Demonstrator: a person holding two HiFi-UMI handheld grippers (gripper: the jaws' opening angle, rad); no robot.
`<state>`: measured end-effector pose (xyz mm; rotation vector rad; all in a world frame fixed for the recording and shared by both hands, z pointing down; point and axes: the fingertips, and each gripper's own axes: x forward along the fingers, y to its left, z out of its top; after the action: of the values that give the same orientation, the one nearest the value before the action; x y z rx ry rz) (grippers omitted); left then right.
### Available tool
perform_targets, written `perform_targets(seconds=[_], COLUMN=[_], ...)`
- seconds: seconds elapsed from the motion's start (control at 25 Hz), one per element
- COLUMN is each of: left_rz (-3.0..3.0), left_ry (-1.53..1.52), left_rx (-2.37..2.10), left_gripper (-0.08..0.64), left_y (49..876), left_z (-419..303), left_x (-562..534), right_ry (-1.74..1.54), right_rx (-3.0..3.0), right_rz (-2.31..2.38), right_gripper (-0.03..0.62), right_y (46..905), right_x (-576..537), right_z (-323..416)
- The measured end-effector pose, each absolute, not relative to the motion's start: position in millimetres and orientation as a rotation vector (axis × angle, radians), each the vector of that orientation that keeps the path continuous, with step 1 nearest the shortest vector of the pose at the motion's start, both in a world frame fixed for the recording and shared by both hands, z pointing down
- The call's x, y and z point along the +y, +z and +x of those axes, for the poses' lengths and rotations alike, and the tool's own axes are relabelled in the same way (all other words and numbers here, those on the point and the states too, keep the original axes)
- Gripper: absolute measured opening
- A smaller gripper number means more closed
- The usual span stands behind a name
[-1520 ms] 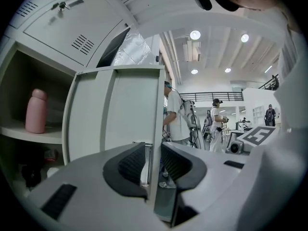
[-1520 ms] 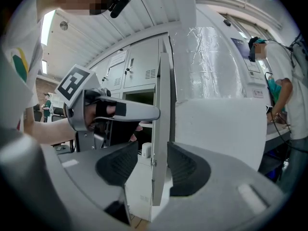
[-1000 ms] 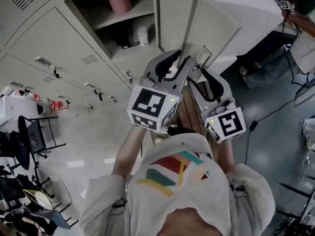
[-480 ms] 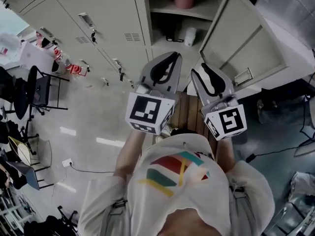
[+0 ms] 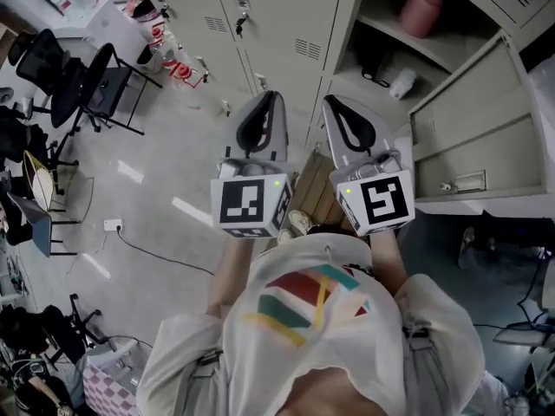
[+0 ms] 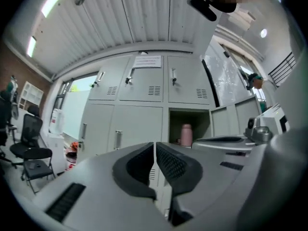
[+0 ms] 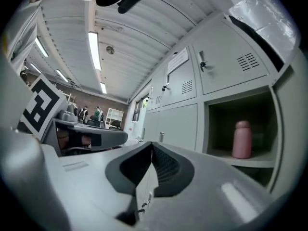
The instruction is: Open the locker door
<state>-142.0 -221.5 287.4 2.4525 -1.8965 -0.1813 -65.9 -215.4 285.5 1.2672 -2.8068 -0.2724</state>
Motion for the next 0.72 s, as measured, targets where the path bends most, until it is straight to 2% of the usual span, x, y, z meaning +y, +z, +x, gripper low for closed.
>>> perform_targets(seconds=[0.32,0.72], left_rz=[2.184,2.099], left_ry=[-0.127,-0.108], left_rx=[-2.279,-2.379], left_gripper=[0.028,0.028], left_y=[301.6,303.1], left_z=[-216.9,-235.7], left_x=[-187.5,-178.4], right_ry=[-0.216,-0.160], right_rx=[-2.898,-2.935], right_rz=[1.087,0.957], right_gripper=[0.005,0.005], right_y=[298.3,313.2], right_x=[-211.6,-197.8], right_z=[-131.7,-164.7])
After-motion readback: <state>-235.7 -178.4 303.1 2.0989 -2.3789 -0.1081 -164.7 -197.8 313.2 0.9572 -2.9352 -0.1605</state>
